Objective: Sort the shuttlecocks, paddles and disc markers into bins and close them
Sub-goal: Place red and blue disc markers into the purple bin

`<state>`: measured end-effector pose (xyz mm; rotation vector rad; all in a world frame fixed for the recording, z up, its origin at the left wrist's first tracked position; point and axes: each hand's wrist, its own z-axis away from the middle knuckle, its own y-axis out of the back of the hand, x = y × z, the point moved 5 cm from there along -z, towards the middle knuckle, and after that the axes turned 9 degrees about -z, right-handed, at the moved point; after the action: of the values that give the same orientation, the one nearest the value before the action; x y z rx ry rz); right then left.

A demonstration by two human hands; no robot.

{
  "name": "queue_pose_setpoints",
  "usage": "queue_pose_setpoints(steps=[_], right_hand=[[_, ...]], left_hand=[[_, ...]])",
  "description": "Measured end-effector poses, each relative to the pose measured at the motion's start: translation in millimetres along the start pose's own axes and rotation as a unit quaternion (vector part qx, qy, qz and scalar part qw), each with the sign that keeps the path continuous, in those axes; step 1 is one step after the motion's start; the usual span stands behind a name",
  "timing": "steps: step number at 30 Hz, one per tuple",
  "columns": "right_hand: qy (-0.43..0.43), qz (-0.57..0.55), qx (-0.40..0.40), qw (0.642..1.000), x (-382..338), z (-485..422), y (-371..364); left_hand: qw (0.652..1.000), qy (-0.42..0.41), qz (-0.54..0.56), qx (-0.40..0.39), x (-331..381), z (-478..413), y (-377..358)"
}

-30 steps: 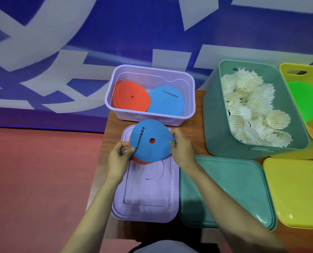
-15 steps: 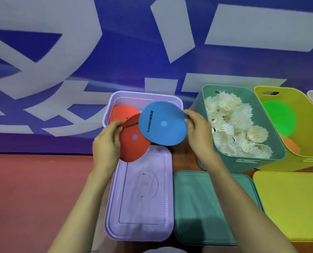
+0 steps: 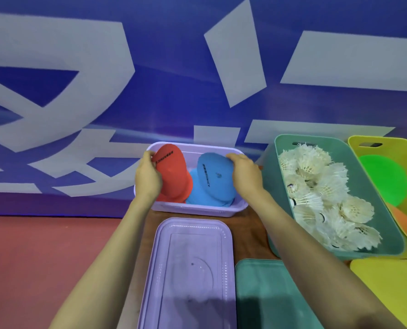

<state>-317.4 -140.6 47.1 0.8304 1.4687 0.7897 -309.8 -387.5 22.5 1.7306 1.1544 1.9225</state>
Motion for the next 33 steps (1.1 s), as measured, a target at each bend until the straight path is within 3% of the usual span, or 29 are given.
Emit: queue_pose_setpoints(steps=[6, 9, 13, 16, 21, 28, 33], right_hand=[[-0.1, -0.021, -0.113, 0.988, 18.6, -38.6, -43.9], [-0.111, -0.042, -0.125, 0.985, 25.8, -49.5, -61.9], [-0.094, -0.014, -0.126, 0.988, 29.7, -56.1, -79.3], [-0.064, 0.012, -0.119, 0.991, 29.6, -49.3, -84.2], [-0.052, 0.071, -0.107, 0.99, 45.9, -14.1, -97.5], [-0.07, 0.029, -0.107, 0.991, 50.3, 4.5, -93.7], [0.0, 0.0, -0.094, 0.996, 39.4, 16.4, -85.5]], left_hand=[[0.983, -0.032, -0.142, -0.111, -14.7, -39.1, -41.5], [0.97, -0.037, -0.205, -0.128, -22.9, -47.7, -52.6], [0.937, -0.105, -0.305, -0.131, -24.8, -46.7, -64.3], [0.929, -0.156, -0.316, -0.111, -30.6, -43.2, -69.6], [0.929, -0.164, -0.31, -0.119, -55.0, -26.7, -72.2], [0.901, -0.159, -0.369, -0.161, -62.8, -4.6, -74.2], [0.913, -0.143, -0.349, -0.156, -64.2, 8.1, -63.2]])
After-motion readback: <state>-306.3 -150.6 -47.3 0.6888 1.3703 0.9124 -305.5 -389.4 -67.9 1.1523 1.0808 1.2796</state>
